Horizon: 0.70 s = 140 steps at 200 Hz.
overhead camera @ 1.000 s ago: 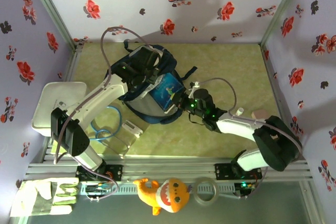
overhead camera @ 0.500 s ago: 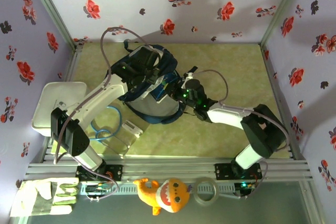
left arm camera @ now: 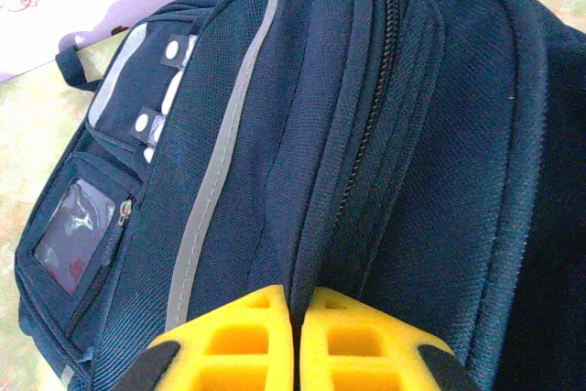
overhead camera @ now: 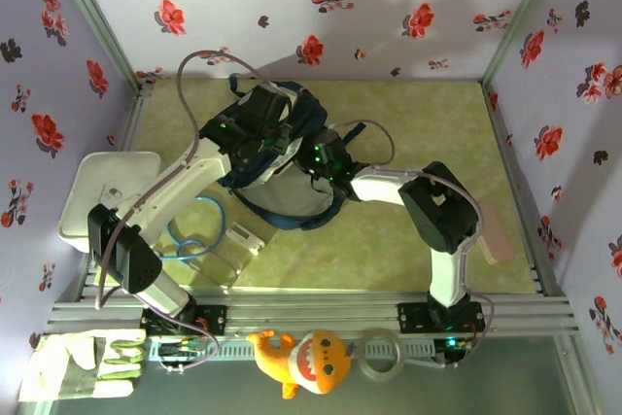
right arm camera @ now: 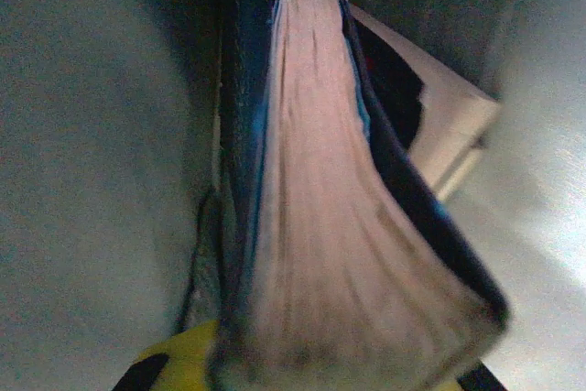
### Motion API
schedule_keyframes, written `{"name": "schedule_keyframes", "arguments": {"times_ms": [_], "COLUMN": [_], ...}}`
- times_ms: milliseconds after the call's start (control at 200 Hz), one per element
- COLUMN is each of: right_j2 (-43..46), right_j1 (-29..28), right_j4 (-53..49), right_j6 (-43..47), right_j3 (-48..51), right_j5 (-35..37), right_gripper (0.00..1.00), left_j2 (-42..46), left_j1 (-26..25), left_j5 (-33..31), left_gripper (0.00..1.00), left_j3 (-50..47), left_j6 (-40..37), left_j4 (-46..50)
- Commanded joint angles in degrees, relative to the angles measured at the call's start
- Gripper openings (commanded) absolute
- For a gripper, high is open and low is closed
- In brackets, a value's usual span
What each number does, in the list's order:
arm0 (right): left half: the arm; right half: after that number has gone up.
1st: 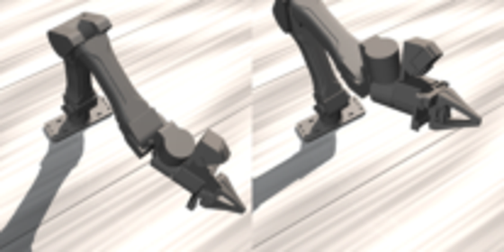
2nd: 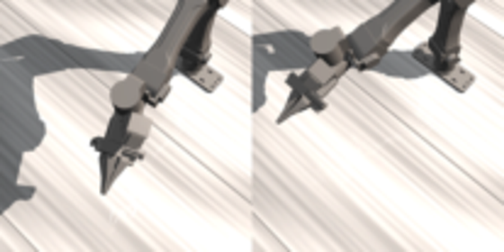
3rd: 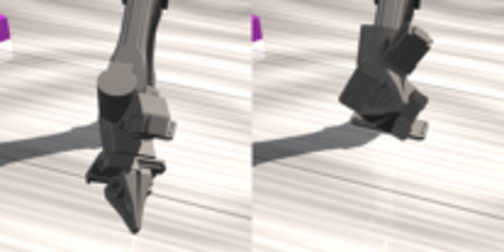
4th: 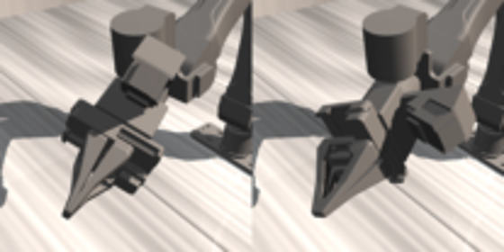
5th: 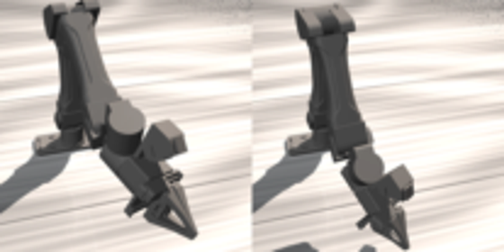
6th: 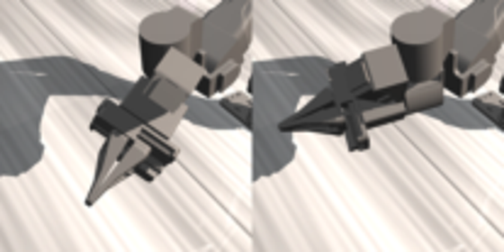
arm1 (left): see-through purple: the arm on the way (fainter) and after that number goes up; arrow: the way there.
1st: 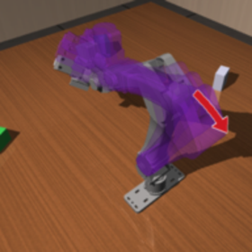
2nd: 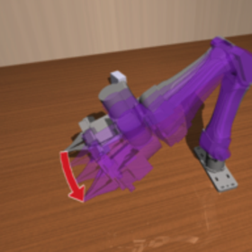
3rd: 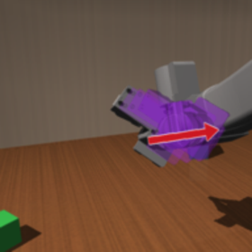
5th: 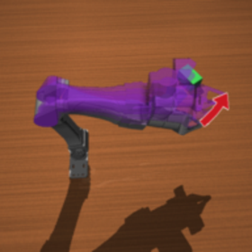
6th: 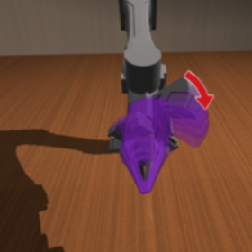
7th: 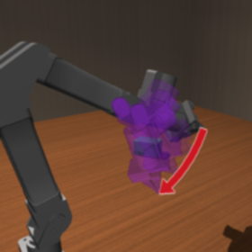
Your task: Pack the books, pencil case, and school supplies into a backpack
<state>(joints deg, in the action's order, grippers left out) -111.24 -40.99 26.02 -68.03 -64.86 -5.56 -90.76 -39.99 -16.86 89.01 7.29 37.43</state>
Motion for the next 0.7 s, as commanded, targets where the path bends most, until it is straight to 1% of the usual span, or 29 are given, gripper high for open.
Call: {"name": "schedule_keyframes", "arguments": {"times_ms": [0,260,365,480,605,695], "right_j2": [-3.3,-9.2,-11.2,-12.8,-12.8,-10.9], "right_j1": [0.2,-0.2,-0.2,-0.1,0.3,0.8], "right_j4": [0.4,2.5,3.9,4.8,6.4,6.9], "right_j6": [-2.4,-4.4,-5.3,-4.6,-4.1,-4.4], "right_j3": [-4.2,-10.2,-11.6,-13.6,-13.6,-11.2], "right_j5": [1.5,5.5,5.5,3.3,1.0,0.2], "right_gripper": [0.12,0.15,0.16,0.2,0.31,0.4], "left_j2": [4.4,4.6,4.6,4.6,4.5,4.3], "left_j1": [0.3,1.2,1.6,2.2,2.7,3.3], "left_j5": [2.2,4.6,5.2,6.1,6.7,6.8], "left_gripper": [0.0,0.0,0.0,0.0,0.0,0.0], "left_j3": [1.2,1.8,1.5,1.5,1.3,0.8], "left_j6": [3.2,5.1,5.6,6.1,6.6,7.4], "left_j4": [-7.1,-7.1,-7.2,-7.3,-7.4,-7.5]}}
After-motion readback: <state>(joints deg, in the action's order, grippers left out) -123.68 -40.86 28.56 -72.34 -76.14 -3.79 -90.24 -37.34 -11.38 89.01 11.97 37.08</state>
